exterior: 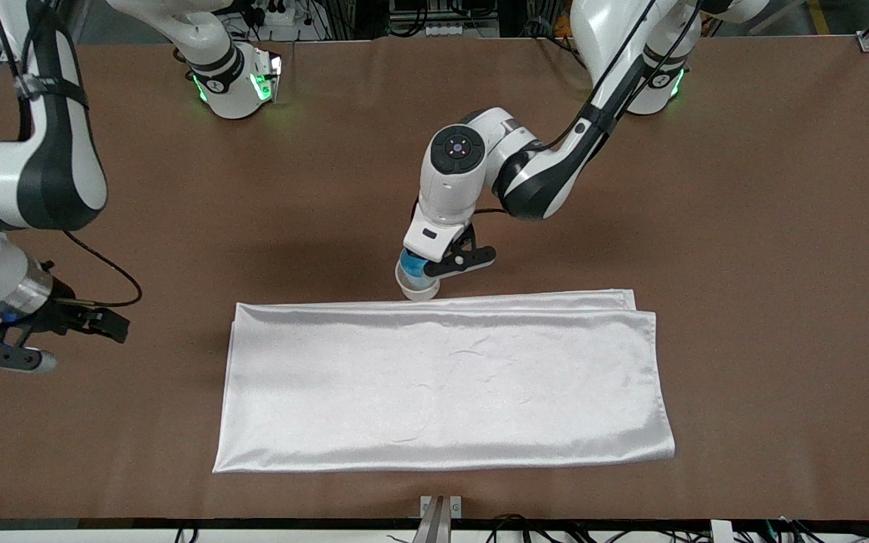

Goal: Place blue cup into white mug on table

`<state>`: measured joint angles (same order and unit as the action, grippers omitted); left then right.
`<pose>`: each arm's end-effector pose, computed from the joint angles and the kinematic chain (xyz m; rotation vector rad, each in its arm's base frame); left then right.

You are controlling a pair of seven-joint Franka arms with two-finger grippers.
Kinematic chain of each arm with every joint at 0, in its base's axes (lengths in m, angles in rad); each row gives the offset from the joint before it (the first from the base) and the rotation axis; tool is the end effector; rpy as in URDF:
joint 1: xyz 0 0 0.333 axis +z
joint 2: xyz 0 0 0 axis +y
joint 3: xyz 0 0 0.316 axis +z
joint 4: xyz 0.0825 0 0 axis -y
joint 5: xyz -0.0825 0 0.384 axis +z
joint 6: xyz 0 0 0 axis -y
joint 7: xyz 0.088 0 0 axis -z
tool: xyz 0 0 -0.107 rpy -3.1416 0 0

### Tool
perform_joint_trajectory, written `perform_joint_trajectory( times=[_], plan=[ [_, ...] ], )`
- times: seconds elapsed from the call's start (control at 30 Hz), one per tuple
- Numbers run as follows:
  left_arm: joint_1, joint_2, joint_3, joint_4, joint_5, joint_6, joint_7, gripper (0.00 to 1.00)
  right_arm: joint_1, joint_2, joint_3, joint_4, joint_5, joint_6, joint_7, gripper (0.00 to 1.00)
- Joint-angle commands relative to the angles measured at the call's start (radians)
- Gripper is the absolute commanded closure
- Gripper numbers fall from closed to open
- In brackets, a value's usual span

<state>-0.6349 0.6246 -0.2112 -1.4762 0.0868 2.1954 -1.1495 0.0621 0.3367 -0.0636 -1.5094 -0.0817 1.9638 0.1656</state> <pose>0.5015 -0.5203 0.3274 2.9898 0.4548 0.0287 0.6742 -0.0008 0.4838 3.0406 -0.2062 0.1921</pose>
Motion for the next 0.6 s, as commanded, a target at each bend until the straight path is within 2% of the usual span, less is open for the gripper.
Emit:
perform_joint_trajectory(
  times=[0.0,0.13,0.2,0.3,0.37,0.43,0.47,0.57],
  plan=[
    [-0.017,0.029,0.007,0.034,0.001,0.023,-0.033,1.0,-0.007,-0.191,0.002,-0.084,0.011,-0.077,-0.014,0.0],
    [-0.026,0.043,0.009,0.034,0.002,0.032,-0.047,1.0,-0.01,-0.263,0.007,-0.051,0.011,-0.195,-0.053,0.0],
    [-0.026,0.049,0.009,0.033,0.002,0.035,-0.047,0.79,-0.01,-0.281,0.008,-0.023,0.011,-0.261,-0.093,0.0],
    [-0.026,0.05,0.01,0.033,0.002,0.035,-0.045,0.54,-0.012,-0.285,0.008,0.02,0.014,-0.371,-0.156,0.0],
    [-0.025,0.052,0.012,0.033,0.002,0.035,-0.042,0.33,-0.01,-0.286,0.008,0.058,0.016,-0.42,-0.167,0.0],
    [-0.025,0.05,0.013,0.033,0.004,0.035,-0.038,0.07,-0.01,-0.286,0.01,0.081,0.019,-0.453,-0.167,0.0],
    [-0.025,0.047,0.015,0.033,0.008,0.035,-0.035,0.0,-0.008,-0.288,0.01,0.087,0.02,-0.46,-0.169,0.0],
    [-0.022,0.033,0.018,0.033,0.013,0.035,-0.033,0.0,-0.004,-0.301,0.016,0.09,0.025,-0.462,-0.17,0.0]
  ],
)
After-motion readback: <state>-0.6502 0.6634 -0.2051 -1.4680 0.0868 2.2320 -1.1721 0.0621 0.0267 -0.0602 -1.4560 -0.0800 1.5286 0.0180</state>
